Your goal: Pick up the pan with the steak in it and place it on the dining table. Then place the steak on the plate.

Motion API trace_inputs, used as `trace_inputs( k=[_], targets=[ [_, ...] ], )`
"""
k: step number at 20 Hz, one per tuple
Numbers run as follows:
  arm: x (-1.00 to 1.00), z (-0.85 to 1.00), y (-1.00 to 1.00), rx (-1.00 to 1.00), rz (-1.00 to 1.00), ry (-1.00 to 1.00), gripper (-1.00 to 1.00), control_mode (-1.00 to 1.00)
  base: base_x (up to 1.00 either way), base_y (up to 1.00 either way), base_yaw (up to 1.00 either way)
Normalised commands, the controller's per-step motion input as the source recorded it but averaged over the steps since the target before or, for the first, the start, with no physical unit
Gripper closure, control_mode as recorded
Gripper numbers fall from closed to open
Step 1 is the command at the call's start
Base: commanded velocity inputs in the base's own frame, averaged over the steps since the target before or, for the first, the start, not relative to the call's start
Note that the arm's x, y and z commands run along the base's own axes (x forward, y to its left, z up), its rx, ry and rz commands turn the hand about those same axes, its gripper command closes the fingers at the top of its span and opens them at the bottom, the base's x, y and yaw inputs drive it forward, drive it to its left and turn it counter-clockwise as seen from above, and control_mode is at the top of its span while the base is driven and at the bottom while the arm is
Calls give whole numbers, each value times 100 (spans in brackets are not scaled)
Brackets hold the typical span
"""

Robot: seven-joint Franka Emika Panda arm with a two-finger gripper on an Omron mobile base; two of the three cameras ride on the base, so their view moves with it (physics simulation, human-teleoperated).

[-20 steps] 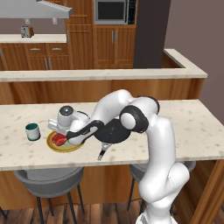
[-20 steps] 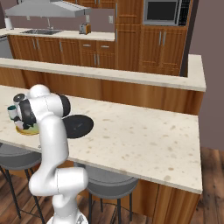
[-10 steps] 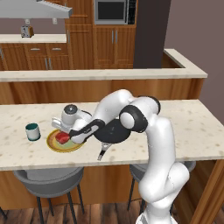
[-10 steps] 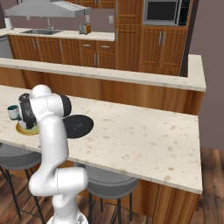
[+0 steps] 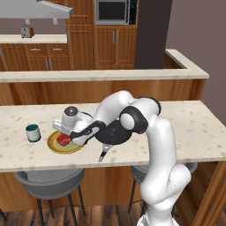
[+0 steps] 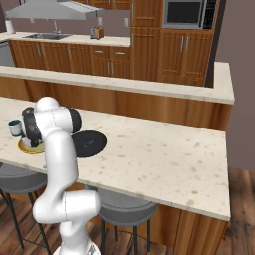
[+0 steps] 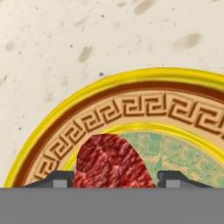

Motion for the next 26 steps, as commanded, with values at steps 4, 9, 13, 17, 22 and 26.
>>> trace_inputs(
  k=[4,9,13,17,22,26],
  targets=[
    [0,-12,0,-1,0,0,100,-100,0,0,0],
    [0,-1,0,0,0,0,-100,-100,0,0,0],
    [0,4,0,1,0,0,-100,-100,0,0,0],
    [0,43,0,6,-2,0,-100,-100,0,0,0],
    [0,56,0,5,-2,0,-100,-100,0,0,0],
    [-1,62,-1,2,-3,1,-100,-100,0,0,0]
  ],
)
